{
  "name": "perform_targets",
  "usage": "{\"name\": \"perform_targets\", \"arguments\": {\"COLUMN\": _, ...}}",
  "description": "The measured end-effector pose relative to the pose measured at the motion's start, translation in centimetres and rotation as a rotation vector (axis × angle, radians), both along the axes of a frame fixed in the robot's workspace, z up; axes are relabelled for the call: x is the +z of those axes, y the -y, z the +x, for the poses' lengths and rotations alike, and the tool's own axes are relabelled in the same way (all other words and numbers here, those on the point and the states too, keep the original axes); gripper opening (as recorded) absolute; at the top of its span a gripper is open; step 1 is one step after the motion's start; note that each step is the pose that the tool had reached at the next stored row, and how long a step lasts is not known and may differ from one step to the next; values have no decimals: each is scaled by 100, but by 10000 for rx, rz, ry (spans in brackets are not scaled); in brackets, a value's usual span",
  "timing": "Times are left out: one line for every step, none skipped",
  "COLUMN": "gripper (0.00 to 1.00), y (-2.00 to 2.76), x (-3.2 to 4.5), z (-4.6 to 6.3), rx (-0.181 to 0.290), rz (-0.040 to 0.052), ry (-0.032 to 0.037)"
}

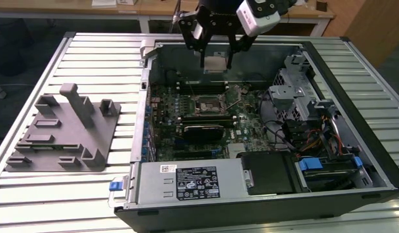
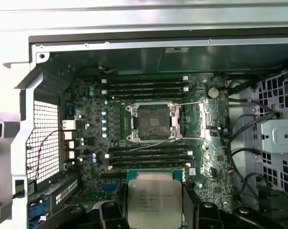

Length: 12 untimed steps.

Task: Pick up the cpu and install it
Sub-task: 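Pick up the cpu and move it towards the insertion slot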

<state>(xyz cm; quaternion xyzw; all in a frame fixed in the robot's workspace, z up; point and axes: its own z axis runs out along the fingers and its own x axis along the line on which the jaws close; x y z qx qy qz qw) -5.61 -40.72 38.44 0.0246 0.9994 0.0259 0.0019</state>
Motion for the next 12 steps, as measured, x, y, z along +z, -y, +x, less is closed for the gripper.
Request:
{"name": "perform_targets", "arguments": {"gripper": 55, "y": 1, "x": -16, "z": 2, "rx": 0, "rz": 6, "ry": 0}}
{"name": "perform_targets", "arguments": {"gripper": 55, "y": 1, "x": -33, "z": 5, "rx": 2, "rz": 13, "ry": 0}}
{"name": "perform_targets", "arguments": {"gripper": 55, "y": 1, "x": -50, "z": 11, "rx": 1, "rz": 18, "ry": 0}}
{"name": "perform_targets", "arguments": {"gripper": 55, "y": 0, "x": -64, "z": 21, "rx": 0, "rz": 20, "ry": -1}}
{"name": "perform_targets", "arguments": {"gripper": 55, "y": -3, "x": -77, "z": 36, "rx": 0, "rz": 21, "ry": -2}}
{"name": "perform_targets", "arguments": {"gripper": 55, "y": -9, "x": -89, "z": 47, "rx": 0, "rz": 22, "ry": -1}}
{"name": "perform_targets", "arguments": {"gripper": 55, "y": -21, "x": -99, "z": 55, "rx": 0, "rz": 24, "ry": 0}}
{"name": "perform_targets", "arguments": {"gripper": 55, "y": -37, "x": -109, "z": 60, "rx": -1, "rz": 26, "ry": 0}}
{"name": "perform_targets", "arguments": {"gripper": 55, "y": -55, "x": -117, "z": 64, "rx": -1, "rz": 28, "ry": -1}}
{"name": "perform_targets", "arguments": {"gripper": 55, "y": -72, "x": -126, "z": 69, "rx": 0, "rz": 33, "ry": 0}}
{"name": "perform_targets", "arguments": {"gripper": 55, "y": -88, "x": -134, "z": 74, "rx": 0, "rz": 37, "ry": -1}}
{"name": "perform_targets", "arguments": {"gripper": 55, "y": -105, "x": -143, "z": 80, "rx": 0, "rz": 43, "ry": 0}}
